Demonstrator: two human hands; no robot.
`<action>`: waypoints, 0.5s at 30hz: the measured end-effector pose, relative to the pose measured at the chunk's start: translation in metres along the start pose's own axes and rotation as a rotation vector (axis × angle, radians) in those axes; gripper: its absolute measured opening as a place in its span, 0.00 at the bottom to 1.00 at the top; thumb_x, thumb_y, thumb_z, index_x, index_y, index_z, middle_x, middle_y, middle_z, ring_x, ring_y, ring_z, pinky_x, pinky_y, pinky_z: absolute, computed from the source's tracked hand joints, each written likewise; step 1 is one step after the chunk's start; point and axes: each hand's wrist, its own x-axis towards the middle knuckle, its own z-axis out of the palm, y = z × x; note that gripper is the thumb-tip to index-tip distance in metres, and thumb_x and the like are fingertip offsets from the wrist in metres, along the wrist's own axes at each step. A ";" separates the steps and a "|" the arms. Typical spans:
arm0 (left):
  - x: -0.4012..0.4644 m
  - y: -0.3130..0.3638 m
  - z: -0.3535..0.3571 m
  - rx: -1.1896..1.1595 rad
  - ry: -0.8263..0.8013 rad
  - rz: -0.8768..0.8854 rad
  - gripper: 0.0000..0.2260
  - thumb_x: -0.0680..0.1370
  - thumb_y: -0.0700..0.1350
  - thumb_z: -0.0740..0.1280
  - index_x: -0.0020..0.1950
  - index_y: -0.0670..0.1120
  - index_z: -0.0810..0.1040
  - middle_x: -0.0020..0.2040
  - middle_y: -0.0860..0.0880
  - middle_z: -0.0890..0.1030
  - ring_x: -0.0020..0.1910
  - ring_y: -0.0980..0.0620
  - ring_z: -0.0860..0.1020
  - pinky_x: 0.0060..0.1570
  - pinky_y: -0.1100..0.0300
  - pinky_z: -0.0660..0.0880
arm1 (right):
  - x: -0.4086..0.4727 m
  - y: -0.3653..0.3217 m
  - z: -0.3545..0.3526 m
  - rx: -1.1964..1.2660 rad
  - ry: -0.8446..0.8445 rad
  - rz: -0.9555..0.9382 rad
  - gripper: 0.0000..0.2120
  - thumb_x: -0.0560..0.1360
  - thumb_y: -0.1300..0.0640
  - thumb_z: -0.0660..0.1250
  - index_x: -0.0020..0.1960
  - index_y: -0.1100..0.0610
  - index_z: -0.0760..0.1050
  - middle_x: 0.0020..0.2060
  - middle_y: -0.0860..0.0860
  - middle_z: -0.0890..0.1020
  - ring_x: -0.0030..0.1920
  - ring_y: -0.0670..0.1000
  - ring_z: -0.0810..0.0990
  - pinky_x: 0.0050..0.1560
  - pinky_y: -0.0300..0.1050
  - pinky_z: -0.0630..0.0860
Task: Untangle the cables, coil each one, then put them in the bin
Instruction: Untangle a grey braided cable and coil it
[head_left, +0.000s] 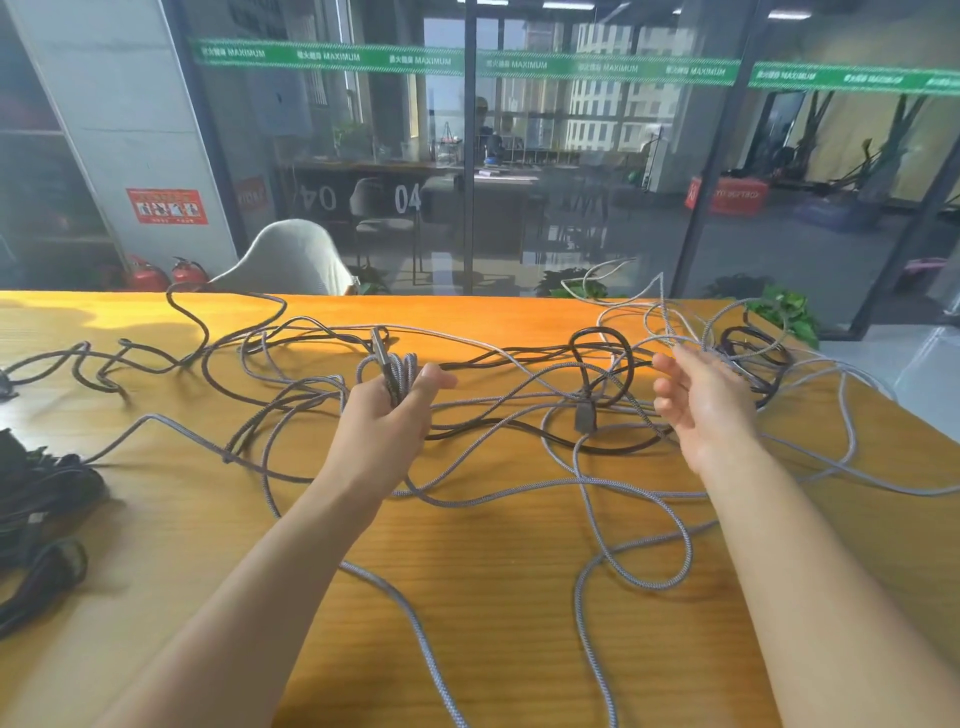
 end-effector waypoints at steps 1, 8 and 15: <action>0.000 0.000 0.000 -0.003 -0.003 -0.001 0.13 0.85 0.55 0.63 0.54 0.51 0.85 0.34 0.46 0.64 0.30 0.50 0.62 0.32 0.55 0.63 | -0.005 -0.001 0.004 -0.042 -0.003 -0.059 0.03 0.84 0.56 0.67 0.55 0.55 0.78 0.45 0.52 0.84 0.30 0.45 0.78 0.27 0.36 0.73; -0.001 0.006 -0.003 -0.228 -0.074 -0.029 0.16 0.86 0.54 0.61 0.55 0.44 0.82 0.32 0.52 0.60 0.30 0.52 0.58 0.30 0.61 0.61 | -0.064 0.010 0.035 -0.481 -0.366 -0.826 0.07 0.83 0.54 0.69 0.50 0.57 0.81 0.38 0.48 0.84 0.38 0.51 0.84 0.41 0.46 0.79; -0.006 0.024 -0.010 -0.512 -0.219 -0.063 0.17 0.83 0.59 0.59 0.44 0.47 0.73 0.31 0.53 0.55 0.27 0.55 0.53 0.29 0.59 0.51 | -0.088 0.040 0.055 -1.045 -1.092 -0.594 0.19 0.82 0.43 0.66 0.73 0.40 0.73 0.60 0.35 0.81 0.67 0.38 0.75 0.70 0.39 0.68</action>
